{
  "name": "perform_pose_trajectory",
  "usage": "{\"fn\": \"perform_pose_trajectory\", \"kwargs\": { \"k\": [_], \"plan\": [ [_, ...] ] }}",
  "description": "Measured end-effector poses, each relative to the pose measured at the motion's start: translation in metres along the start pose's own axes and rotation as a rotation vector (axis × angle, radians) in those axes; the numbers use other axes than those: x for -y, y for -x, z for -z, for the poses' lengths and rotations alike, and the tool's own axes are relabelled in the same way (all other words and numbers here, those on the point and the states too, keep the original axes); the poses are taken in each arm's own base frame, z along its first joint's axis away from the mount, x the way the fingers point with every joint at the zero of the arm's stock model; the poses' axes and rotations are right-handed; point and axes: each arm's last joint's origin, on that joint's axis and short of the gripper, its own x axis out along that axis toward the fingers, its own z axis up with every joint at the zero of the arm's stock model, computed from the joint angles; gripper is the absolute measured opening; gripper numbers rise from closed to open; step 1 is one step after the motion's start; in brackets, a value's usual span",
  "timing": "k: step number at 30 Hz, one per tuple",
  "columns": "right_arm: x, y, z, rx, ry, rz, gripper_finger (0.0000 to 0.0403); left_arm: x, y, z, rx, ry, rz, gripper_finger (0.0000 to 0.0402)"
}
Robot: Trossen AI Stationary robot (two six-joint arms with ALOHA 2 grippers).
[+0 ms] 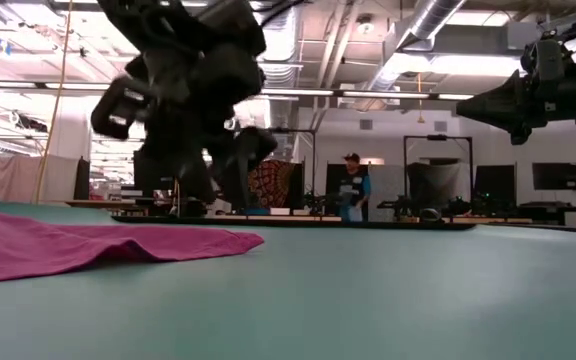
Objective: Roll towel
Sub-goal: Fold the pink towel
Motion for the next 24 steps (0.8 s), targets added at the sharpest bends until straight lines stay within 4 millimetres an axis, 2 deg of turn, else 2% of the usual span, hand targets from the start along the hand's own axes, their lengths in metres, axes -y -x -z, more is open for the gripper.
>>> {"fn": "perform_pose_trajectory", "kwargs": {
  "k": [8, 11, 17, 20, 24],
  "plan": [
    [0.000, 0.000, 0.000, -0.002, 0.001, 0.000, 0.0067, -0.007, -0.024, 0.019, -0.093, 0.004, 0.006, 0.0166],
    [0.000, 0.000, 0.000, -0.002, 0.001, -0.001, 0.0067, -0.005, -0.025, 0.022, -0.128, 0.007, 0.008, 0.0134],
    [0.000, 0.000, 0.000, -0.002, 0.001, 0.000, 0.0067, -0.003, -0.022, 0.022, -0.152, -0.002, 0.001, 0.0014],
    [0.000, 0.000, 0.000, -0.002, 0.000, 0.000, 0.0067, -0.003, -0.022, 0.021, -0.166, 0.002, -0.013, 0.0006],
    [0.000, 0.000, -0.001, 0.006, -0.021, -0.002, 0.0067, -0.008, -0.008, 0.001, -0.221, 0.012, -0.052, 0.0002]
  ]
}}
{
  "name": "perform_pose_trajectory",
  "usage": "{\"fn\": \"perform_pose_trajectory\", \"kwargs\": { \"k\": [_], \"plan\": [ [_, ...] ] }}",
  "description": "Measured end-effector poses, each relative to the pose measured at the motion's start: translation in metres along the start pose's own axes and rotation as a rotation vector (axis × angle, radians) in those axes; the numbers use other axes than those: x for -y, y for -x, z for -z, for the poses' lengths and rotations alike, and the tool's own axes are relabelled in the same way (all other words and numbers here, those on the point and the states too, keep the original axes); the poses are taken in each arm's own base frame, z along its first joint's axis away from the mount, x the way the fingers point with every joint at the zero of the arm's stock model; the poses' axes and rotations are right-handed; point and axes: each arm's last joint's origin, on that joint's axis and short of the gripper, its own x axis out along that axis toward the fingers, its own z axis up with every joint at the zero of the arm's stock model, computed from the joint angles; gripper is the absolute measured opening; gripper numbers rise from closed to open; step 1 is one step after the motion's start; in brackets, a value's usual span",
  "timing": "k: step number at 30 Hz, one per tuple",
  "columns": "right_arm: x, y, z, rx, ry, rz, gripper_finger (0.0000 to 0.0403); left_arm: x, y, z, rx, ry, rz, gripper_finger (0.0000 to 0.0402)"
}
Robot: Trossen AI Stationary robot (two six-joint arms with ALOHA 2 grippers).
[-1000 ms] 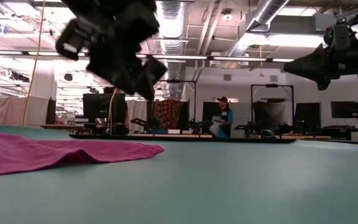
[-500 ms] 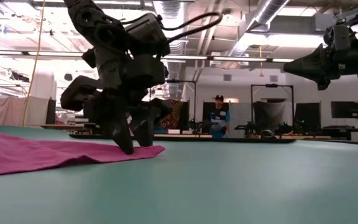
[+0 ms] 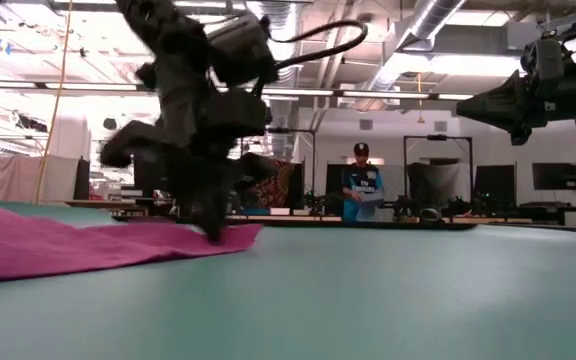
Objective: Roll towel
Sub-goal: Fold the pink towel
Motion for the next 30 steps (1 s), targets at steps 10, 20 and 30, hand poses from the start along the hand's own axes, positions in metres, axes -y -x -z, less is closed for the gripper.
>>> {"fn": "perform_pose_trajectory", "kwargs": {
  "k": [10, 20, 30],
  "plan": [
    [-0.002, 0.000, -0.007, 0.067, -0.038, -0.024, 0.0067, -0.023, 0.140, -0.087, 0.151, -0.153, -0.506, 0.0000],
    [-0.005, -0.001, -0.014, 0.128, -0.006, -0.083, 0.0092, -0.027, 0.263, -0.118, 0.415, -0.127, -0.808, 0.0000],
    [-0.016, -0.018, 0.003, -0.042, 0.059, -0.141, 0.0203, -0.046, 0.274, -0.109, 0.388, -0.074, -0.899, 0.0000]
  ]
}}
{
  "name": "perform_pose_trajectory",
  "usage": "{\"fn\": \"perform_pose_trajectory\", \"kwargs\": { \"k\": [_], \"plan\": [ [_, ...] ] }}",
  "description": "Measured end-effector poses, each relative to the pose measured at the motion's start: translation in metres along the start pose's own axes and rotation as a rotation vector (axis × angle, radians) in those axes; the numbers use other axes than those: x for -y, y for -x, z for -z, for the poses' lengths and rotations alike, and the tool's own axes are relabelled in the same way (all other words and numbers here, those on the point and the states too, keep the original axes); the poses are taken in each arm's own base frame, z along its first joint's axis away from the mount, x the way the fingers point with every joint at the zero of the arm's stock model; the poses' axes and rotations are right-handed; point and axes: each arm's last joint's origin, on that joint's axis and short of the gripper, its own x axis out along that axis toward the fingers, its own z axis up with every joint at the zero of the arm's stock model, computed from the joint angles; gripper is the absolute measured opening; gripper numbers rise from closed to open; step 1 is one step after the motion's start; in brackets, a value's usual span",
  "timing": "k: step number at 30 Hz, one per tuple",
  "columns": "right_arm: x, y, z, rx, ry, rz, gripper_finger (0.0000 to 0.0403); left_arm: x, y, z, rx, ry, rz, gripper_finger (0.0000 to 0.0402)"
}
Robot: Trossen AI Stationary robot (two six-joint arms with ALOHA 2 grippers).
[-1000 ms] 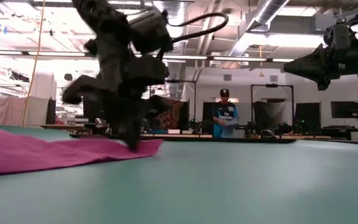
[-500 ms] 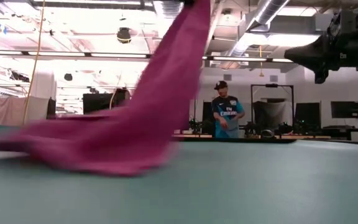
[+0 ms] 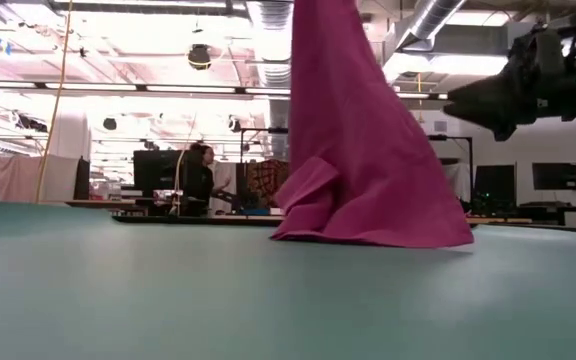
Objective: Roll towel
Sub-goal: Fold the pink towel
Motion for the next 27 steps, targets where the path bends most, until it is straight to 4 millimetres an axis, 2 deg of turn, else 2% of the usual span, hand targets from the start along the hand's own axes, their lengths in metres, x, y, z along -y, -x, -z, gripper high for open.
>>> {"fn": "perform_pose_trajectory", "kwargs": {
  "k": [5, 12, 15, 19, 27],
  "plan": [
    [-0.011, -0.009, 0.014, -0.112, 0.048, -0.030, 0.0198, -0.011, -0.003, 0.009, -0.030, 0.019, -0.033, 0.0000],
    [-0.019, -0.019, 0.036, -0.294, 0.098, 0.111, 0.0174, -0.021, -0.006, 0.018, -0.063, 0.036, -0.060, 0.0000],
    [-0.020, -0.027, 0.038, -0.320, 0.121, 0.180, 0.0174, -0.023, -0.006, 0.019, -0.063, 0.053, -0.061, 0.0000],
    [-0.019, -0.039, 0.040, -0.370, 0.156, 0.255, 0.0190, -0.023, -0.006, 0.020, -0.065, 0.053, -0.058, 0.0000],
    [-0.008, -0.080, 0.039, -0.433, 0.166, 0.296, 0.0235, -0.021, -0.006, 0.020, -0.073, 0.048, -0.043, 0.0000]
  ]
}}
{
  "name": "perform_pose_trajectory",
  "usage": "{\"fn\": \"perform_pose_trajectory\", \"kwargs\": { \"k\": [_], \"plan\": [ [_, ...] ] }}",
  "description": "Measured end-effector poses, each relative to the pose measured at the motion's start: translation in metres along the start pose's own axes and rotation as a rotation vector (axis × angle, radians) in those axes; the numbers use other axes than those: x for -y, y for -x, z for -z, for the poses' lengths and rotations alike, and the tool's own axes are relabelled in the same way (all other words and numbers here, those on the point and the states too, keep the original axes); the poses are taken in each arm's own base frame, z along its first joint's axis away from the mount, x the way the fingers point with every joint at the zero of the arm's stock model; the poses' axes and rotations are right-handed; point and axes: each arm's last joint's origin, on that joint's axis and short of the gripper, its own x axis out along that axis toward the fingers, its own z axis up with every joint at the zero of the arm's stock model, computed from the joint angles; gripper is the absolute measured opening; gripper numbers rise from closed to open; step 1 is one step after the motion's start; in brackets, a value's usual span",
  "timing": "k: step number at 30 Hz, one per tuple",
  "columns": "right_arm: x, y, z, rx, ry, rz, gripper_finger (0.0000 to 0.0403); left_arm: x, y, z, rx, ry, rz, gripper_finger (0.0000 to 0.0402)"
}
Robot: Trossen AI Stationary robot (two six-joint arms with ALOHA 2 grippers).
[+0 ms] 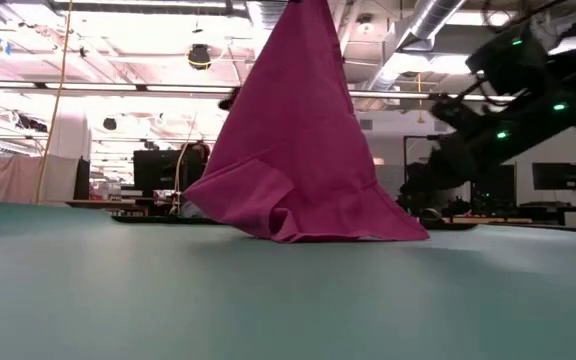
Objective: Roll towel
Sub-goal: Fold the pink towel
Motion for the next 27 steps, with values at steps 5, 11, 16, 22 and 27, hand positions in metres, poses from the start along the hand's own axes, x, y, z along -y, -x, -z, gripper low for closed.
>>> {"fn": "perform_pose_trajectory", "kwargs": {
  "k": [5, 11, 16, 22, 27],
  "plan": [
    [0.005, -0.022, 0.003, -0.096, -0.017, -0.051, 0.0239, 0.001, 0.000, 0.001, -0.013, -0.008, 0.009, 0.0000],
    [0.014, -0.037, 0.019, -0.195, -0.069, -0.025, 0.0240, 0.003, 0.000, 0.004, -0.037, -0.038, 0.025, 0.0000],
    [0.014, -0.040, 0.017, -0.177, -0.093, -0.077, 0.0239, 0.003, 0.000, 0.004, -0.040, -0.041, 0.027, 0.0000],
    [0.011, -0.042, 0.011, -0.160, -0.097, -0.136, 0.0136, 0.003, 0.000, 0.004, -0.042, -0.041, 0.024, 0.0000],
    [0.008, -0.046, 0.010, -0.195, -0.078, -0.136, 0.0017, 0.003, 0.000, 0.004, -0.044, -0.043, 0.020, 0.0000]
  ]
}}
